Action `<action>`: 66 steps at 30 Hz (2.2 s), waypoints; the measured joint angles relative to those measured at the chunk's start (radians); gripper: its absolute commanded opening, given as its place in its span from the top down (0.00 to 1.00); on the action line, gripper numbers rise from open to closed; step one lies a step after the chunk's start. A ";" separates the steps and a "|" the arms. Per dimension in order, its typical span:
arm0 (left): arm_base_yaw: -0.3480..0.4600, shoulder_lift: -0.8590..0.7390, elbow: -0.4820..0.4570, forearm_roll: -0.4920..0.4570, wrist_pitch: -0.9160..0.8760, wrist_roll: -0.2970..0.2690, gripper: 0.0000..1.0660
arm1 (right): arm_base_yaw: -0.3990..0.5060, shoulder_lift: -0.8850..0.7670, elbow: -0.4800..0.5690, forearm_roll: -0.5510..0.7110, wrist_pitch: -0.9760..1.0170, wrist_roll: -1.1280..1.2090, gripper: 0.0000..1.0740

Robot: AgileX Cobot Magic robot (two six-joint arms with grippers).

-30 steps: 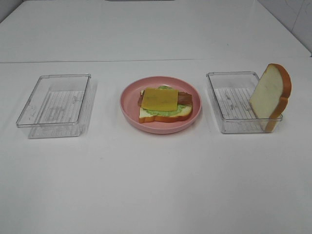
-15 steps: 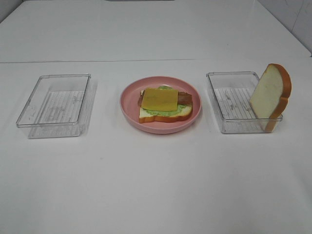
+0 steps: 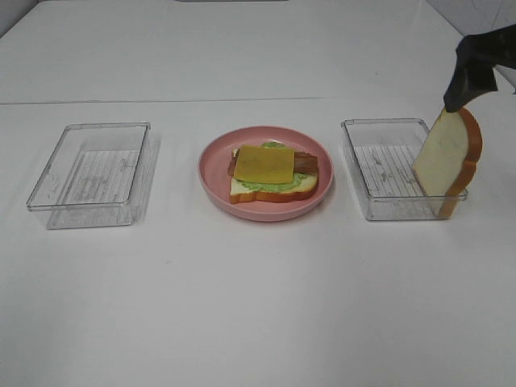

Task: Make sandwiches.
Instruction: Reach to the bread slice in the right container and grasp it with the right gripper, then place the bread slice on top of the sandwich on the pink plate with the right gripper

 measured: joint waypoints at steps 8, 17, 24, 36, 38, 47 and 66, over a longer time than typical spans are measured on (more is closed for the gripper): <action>0.000 0.000 0.000 0.000 0.000 0.000 0.08 | -0.095 0.204 -0.206 0.099 0.064 -0.069 0.15; 0.000 0.000 0.000 0.000 0.000 0.000 0.08 | -0.161 0.358 -0.250 0.141 0.097 -0.109 0.15; 0.000 0.000 0.000 0.000 0.000 0.000 0.08 | -0.161 0.439 -0.251 0.160 0.080 -0.121 0.17; 0.000 0.000 0.000 0.000 -0.001 0.000 0.08 | -0.161 0.500 -0.251 0.188 0.035 -0.128 0.44; 0.000 0.000 0.000 0.000 -0.001 0.000 0.08 | -0.161 0.500 -0.251 0.189 0.033 -0.128 0.53; 0.000 0.000 0.003 0.000 -0.001 0.000 0.08 | -0.161 0.500 -0.251 0.195 0.033 -0.128 0.87; 0.000 0.000 0.005 0.000 -0.001 0.000 0.08 | -0.161 0.445 -0.253 0.256 0.046 -0.081 1.00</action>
